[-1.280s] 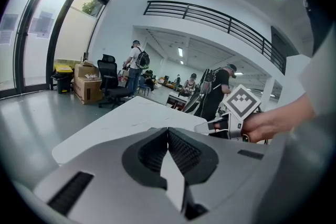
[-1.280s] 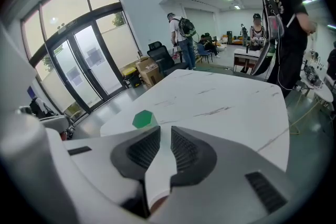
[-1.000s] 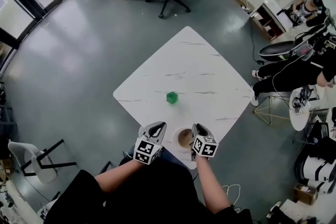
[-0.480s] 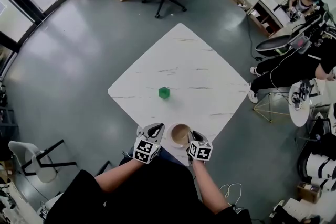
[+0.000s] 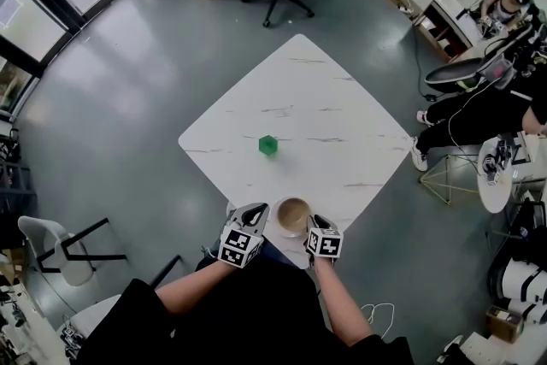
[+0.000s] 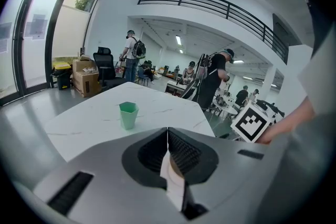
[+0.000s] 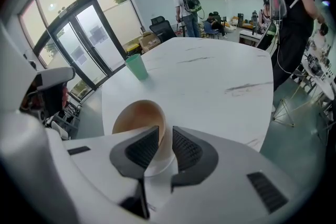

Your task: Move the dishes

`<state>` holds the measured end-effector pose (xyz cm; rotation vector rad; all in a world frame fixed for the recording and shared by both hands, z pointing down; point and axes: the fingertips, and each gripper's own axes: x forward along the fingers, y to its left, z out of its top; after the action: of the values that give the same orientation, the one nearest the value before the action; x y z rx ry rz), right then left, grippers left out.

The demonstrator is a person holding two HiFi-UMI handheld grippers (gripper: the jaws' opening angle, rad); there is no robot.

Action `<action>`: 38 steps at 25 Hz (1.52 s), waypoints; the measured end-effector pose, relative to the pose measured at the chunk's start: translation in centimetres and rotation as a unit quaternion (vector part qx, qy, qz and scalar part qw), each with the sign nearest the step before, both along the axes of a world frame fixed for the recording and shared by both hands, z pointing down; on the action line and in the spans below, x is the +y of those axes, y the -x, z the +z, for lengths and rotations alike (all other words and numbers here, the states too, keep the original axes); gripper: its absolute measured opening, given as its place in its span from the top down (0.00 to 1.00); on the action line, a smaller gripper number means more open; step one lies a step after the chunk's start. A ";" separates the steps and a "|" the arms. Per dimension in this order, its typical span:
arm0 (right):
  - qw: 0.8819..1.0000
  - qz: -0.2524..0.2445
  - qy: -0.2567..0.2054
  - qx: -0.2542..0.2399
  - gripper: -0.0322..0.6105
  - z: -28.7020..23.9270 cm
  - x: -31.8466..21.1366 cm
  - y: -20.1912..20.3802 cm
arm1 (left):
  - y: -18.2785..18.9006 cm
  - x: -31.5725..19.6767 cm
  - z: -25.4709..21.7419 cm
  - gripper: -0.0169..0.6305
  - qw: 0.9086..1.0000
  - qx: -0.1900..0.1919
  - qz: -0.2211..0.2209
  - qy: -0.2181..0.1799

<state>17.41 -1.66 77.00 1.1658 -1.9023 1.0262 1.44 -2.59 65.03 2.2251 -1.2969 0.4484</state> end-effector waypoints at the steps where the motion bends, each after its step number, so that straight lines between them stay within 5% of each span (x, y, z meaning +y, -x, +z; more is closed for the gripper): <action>1: 1.000 -0.002 0.003 -0.002 0.80 0.3 0.1 0.0 | 0.0 0.2 0.0 0.95 1.000 -0.002 -0.003 0.001; 11: 0.999 -0.016 0.028 -0.033 0.83 1.6 0.4 1.1 | 0.1 1.5 -0.1 0.95 1.000 -0.015 -0.019 0.005; 22: 0.994 0.069 0.031 -0.074 0.90 -0.7 -1.1 0.8 | 1.1 0.6 -0.6 0.95 1.000 -0.007 -0.018 0.001; 38: 0.985 0.155 -0.013 -0.081 0.90 -1.8 -14.7 1.8 | 6.3 -2.6 -0.5 0.95 0.999 0.012 -0.031 0.001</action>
<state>15.66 -16.34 75.19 1.4654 -1.8986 1.3002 -4.84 -5.20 64.58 2.1760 -1.3485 0.3975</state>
